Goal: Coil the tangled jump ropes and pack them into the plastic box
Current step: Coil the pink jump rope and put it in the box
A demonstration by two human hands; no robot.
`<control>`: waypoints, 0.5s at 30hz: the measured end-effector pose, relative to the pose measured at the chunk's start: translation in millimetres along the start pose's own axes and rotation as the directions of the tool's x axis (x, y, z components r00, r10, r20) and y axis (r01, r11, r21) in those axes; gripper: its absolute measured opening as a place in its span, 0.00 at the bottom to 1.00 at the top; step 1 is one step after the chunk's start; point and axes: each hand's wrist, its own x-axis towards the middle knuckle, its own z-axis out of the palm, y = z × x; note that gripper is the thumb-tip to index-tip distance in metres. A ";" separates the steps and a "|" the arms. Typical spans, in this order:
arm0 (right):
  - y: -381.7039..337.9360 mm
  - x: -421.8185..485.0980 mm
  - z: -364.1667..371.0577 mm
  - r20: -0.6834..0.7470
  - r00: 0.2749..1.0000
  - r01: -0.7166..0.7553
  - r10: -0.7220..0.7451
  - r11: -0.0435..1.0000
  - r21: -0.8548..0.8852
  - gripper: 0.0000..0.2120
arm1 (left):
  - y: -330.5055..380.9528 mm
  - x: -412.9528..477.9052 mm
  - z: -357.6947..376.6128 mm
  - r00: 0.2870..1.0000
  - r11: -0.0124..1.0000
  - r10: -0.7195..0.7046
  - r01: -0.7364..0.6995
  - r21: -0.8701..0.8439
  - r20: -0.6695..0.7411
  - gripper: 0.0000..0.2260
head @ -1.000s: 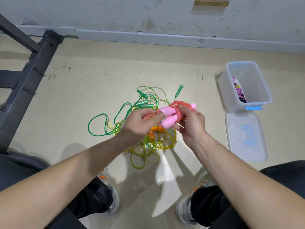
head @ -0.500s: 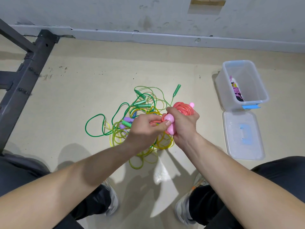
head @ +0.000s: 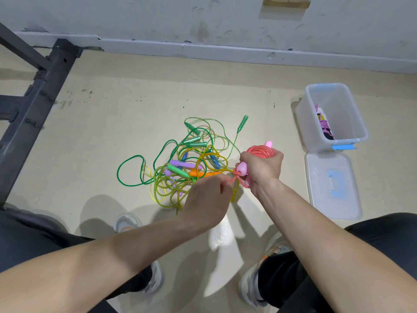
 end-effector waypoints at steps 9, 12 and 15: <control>-4.0 15.4 -2.0 0.018 1.000 0.010 -0.011 0.999 0.041 0.30 | 7.5 20.5 -14.1 0.998 1.000 0.007 -0.006 -0.002 0.068 0.08; -21.8 15.9 -5.3 0.056 0.997 0.053 -0.062 0.988 0.145 0.28 | 24.5 46.9 -26.7 0.999 0.990 -0.032 0.029 -0.140 -0.020 0.10; -53.5 15.1 -17.4 0.024 0.999 0.020 -0.026 0.978 0.210 0.36 | 54.5 74.7 -26.7 0.994 0.972 0.001 -0.027 -0.232 -0.108 0.07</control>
